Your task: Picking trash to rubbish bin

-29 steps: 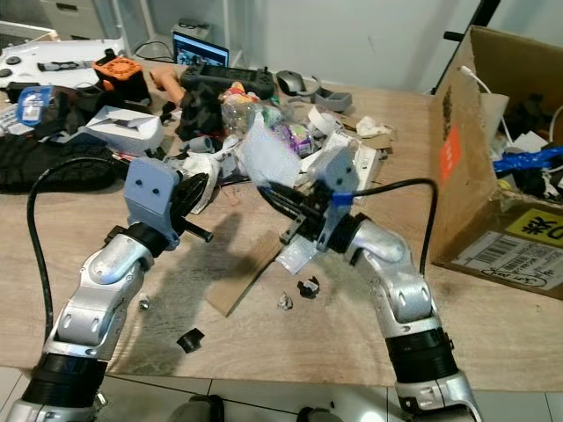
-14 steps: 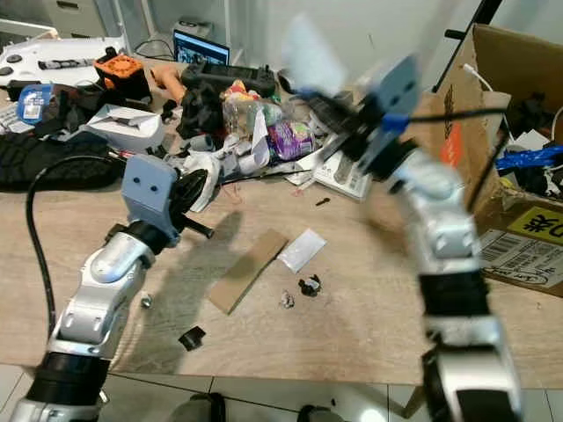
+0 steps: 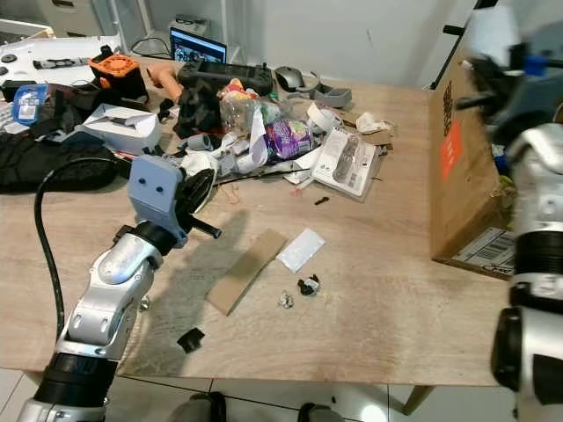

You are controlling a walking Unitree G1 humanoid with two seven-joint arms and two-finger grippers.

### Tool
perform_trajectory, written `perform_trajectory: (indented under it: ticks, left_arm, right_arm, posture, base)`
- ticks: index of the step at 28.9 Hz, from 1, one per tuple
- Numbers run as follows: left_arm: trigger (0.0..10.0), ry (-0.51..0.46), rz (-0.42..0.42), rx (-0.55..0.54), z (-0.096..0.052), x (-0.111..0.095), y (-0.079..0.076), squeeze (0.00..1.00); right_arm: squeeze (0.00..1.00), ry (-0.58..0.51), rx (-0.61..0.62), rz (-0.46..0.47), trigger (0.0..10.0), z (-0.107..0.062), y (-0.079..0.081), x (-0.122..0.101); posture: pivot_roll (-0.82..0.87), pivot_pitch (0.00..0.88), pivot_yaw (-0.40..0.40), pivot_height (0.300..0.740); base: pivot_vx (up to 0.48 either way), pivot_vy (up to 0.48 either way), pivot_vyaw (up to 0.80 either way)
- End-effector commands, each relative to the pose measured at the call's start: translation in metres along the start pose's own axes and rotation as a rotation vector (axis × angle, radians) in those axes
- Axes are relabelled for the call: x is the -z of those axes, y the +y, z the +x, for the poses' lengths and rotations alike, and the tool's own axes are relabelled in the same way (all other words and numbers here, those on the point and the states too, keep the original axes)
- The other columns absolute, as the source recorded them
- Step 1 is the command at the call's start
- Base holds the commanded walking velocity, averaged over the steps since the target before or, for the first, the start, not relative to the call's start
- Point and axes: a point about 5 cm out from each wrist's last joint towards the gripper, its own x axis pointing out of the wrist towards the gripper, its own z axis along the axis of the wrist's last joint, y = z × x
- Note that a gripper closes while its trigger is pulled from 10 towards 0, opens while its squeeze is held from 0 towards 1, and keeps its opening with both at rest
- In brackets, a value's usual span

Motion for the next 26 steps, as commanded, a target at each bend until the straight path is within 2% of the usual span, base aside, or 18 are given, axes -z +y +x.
perform_trajectory:
  ticks: [1, 2, 6, 10, 11, 16, 17, 19, 20, 21, 24, 25, 26]
  left_arm:
    - [10.0, 0.01, -0.012, 0.018, -0.002, 0.004, -0.005, 0.0]
    - [10.0, 0.011, -0.012, 0.019, -0.002, 0.004, -0.005, 0.0]
    - [10.0, 0.016, -0.007, 0.024, -0.001, 0.005, -0.004, 0.0]
    - [10.0, 0.017, -0.008, 0.021, -0.002, 0.004, -0.003, 0.0]
    - [10.0, 0.018, -0.006, 0.022, -0.001, 0.005, -0.003, 0.0]
    - [10.0, 0.018, -0.007, 0.018, -0.001, 0.004, -0.003, 0.0]
    - [10.0, 0.019, -0.004, 0.019, -0.001, 0.005, -0.002, 0.0]
    - [10.0, 0.021, -0.001, 0.02, 0.0, 0.005, -0.002, 0.0]
    - [10.0, 0.017, -0.003, 0.012, -0.001, 0.004, -0.001, 0.0]
    - [10.0, 0.016, -0.003, 0.011, -0.002, 0.004, -0.001, 0.0]
    - [10.0, 0.015, 0.0, 0.011, -0.001, 0.003, 0.0, 0.0]
    - [10.0, 0.016, 0.003, 0.012, -0.001, 0.003, 0.001, 0.0]
    - [10.0, 0.016, 0.003, 0.012, -0.001, 0.003, 0.001, 0.0]
  right_arm:
    - [0.0, 0.003, 0.066, 0.0, 3.3, -0.003, -0.013, 0.001]
    - [0.0, 0.012, 0.098, 0.001, 10.0, -0.004, -0.019, 0.002]
    - [0.0, 0.043, 0.179, 0.018, 10.0, -0.008, -0.034, 0.009]
    - [0.0, 0.034, 0.173, 0.037, 10.0, -0.009, -0.036, 0.009]
    - [1.0, 0.024, 0.171, 0.044, 10.0, -0.008, -0.035, 0.008]
    - [1.0, -0.026, 0.138, 0.042, 10.0, -0.001, -0.027, 0.002]
    - [0.0, -0.038, 0.121, 0.052, 10.0, 0.001, -0.023, 0.001]
    - [0.0, -0.048, 0.105, 0.066, 10.0, 0.004, -0.019, 0.0]
    - [0.0, -0.149, 0.072, 0.107, 10.0, 0.009, -0.009, -0.012]
    - [0.0, -0.192, 0.043, 0.136, 10.0, 0.012, -0.004, -0.017]
    - [0.0, -0.245, -0.015, 0.181, 10.0, 0.017, 0.006, -0.025]
    - [0.0, -0.287, -0.154, 0.202, 10.0, 0.022, 0.03, -0.033]
    - [0.0, -0.287, -0.154, 0.202, 10.0, 0.022, 0.03, -0.033]
  posture:
    - [0.0, 0.206, -0.064, 0.74]
    - [0.0, 0.206, -0.064, 0.74]
    - [0.0, 0.221, -0.065, 0.74]
    - [0.0, 0.21, -0.062, 0.74]
    - [0.01, 0.221, -0.067, 0.74]
    - [0.01, 0.203, -0.064, 0.74]
    - [0.01, 0.215, -0.069, 0.74]
    - [0.01, 0.22, -0.07, 0.74]
    - [0.01, 0.221, -0.069, 0.74]
    - [0.01, 0.221, -0.069, 0.74]
    - [0.02, 0.2, -0.067, 0.74]
    - [0.02, 0.226, -0.067, 0.74]
    - [0.02, 0.226, -0.067, 0.74]
  base:
    - [0.0, 0.0, 0.0]
    - [0.0, 0.0, 0.0]
    - [0.0, 0.0, 0.0]
    - [0.0, 0.0, 0.0]
    - [0.0, 0.0, 0.0]
    - [0.0, 0.0, 0.0]
    - [0.0, 0.0, 0.0]
    - [0.0, 0.0, 0.0]
    - [0.0, 0.0, 0.0]
    - [0.0, 0.0, 0.0]
    - [0.0, 0.0, 0.0]
    - [0.0, 0.0, 0.0]
    - [0.0, 0.0, 0.0]
